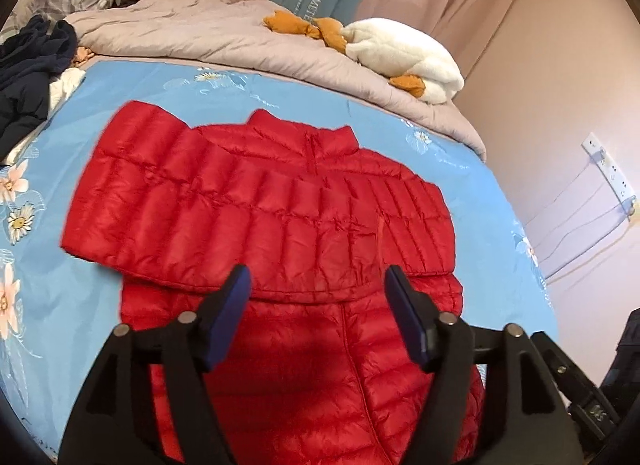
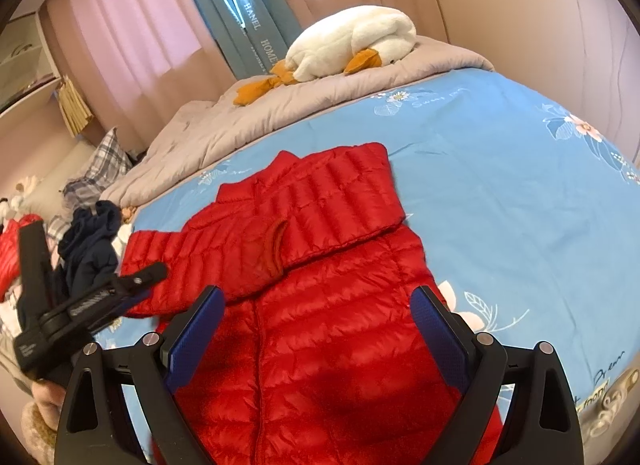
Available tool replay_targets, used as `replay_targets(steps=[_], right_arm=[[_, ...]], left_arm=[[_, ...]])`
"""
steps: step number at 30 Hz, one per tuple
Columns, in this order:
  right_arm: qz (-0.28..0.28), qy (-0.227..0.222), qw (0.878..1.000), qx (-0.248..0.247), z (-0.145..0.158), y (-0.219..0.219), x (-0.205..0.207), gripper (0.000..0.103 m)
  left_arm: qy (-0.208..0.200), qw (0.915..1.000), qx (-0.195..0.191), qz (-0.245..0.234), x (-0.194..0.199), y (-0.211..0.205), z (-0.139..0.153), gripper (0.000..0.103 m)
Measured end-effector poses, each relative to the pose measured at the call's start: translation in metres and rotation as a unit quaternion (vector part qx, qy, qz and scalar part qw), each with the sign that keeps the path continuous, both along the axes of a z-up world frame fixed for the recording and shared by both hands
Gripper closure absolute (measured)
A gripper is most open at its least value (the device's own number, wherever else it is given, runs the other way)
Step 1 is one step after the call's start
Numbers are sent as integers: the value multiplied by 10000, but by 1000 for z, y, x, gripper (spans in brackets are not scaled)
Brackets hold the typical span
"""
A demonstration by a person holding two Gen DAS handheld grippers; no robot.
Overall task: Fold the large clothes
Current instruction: 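Reach the right tool to the folded sleeve cuff and grasp it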
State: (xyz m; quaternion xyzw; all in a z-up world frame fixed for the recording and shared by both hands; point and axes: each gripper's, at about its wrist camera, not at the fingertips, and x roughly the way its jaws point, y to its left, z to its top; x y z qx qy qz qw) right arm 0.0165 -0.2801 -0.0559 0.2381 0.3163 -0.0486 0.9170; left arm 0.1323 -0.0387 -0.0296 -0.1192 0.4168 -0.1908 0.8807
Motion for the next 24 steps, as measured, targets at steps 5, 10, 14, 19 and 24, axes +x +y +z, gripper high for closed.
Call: replay_targets(steps=[5,10,14,19,24], right_arm=[[86,33,9999,-111,0,5,9,9],[159,144,9995,-219,-2,8,24,9],[206,238,9985,-453,-3,14,43,9],[393,429,9959,-698,-10,24,69,9],[624,680,9924,-810,-22,32,98,9]], left_arm=[[-211,9991,-39,375,-7,33,15,23],[-282,9945,219,988,-16,79,17,22],[-238,9887,475,1398,-25,109,10,22],[-105,9808,618,1845,-34,139,-2,22],[78,9773,614,2028,-39,155,-14,22]])
